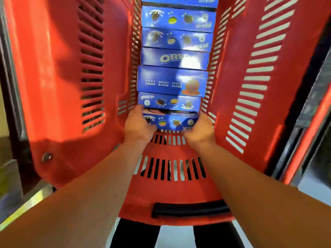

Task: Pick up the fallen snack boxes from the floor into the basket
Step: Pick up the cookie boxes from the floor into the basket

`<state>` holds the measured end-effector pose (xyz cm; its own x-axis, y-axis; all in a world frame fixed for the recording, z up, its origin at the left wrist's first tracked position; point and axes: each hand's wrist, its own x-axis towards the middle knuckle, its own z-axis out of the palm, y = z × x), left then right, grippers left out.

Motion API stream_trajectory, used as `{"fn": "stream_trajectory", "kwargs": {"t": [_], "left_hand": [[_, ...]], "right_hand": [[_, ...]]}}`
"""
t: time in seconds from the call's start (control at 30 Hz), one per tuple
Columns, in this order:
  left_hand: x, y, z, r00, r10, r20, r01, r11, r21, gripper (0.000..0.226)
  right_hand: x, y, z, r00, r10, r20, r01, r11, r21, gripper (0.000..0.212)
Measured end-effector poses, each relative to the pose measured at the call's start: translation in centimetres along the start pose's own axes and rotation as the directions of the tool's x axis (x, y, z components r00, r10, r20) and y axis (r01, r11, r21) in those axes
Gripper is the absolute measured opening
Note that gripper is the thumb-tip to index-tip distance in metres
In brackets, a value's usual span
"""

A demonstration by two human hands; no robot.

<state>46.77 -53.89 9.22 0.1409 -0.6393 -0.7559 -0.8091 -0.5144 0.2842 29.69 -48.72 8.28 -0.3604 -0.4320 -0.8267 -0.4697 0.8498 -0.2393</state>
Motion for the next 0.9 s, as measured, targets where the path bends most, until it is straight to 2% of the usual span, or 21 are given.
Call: {"fn": "stream_trajectory", "kwargs": {"t": [0.23,0.37,0.47,0.57,0.67,0.83,0.9], "left_hand": [[-3.2,1.8,-2.0,0.999,0.029,0.019,-0.028,0.998,-0.053,0.056],[-9.8,4.4,-6.7,0.995,0.095,0.027,-0.094,0.995,-0.043,0.055],[-14.8,7.9,-11.8,0.983,0.179,0.034,-0.178,0.984,-0.028,0.059],[-21.5,12.7,-17.2,0.954,0.292,0.074,-0.291,0.957,-0.018,0.066],[-27.5,17.0,-20.7,0.91,0.4,0.104,-0.409,0.908,0.092,0.064],[-36.1,22.7,-22.8,0.819,0.571,0.053,-0.57,0.802,0.177,0.067],[-38.9,24.5,-22.4,0.825,0.564,0.018,-0.56,0.814,0.156,0.068]], "right_hand": [[-3.1,-1.2,-2.8,0.998,-0.005,0.061,0.004,1.0,0.02,0.065],[-11.3,-2.9,-9.4,0.982,-0.174,0.073,0.18,0.979,-0.092,0.06],[-18.3,-4.8,-16.0,0.951,-0.308,0.01,0.306,0.94,-0.149,0.061],[-25.3,-5.7,-22.5,0.927,-0.371,-0.056,0.357,0.918,-0.174,0.062],[-30.3,-5.3,-27.7,0.903,-0.415,-0.115,0.385,0.898,-0.215,0.063],[-34.5,-3.6,-34.8,0.851,-0.496,-0.172,0.431,0.847,-0.31,0.072],[-35.4,-2.5,-37.2,0.827,-0.54,-0.159,0.469,0.817,-0.335,0.075]]}}
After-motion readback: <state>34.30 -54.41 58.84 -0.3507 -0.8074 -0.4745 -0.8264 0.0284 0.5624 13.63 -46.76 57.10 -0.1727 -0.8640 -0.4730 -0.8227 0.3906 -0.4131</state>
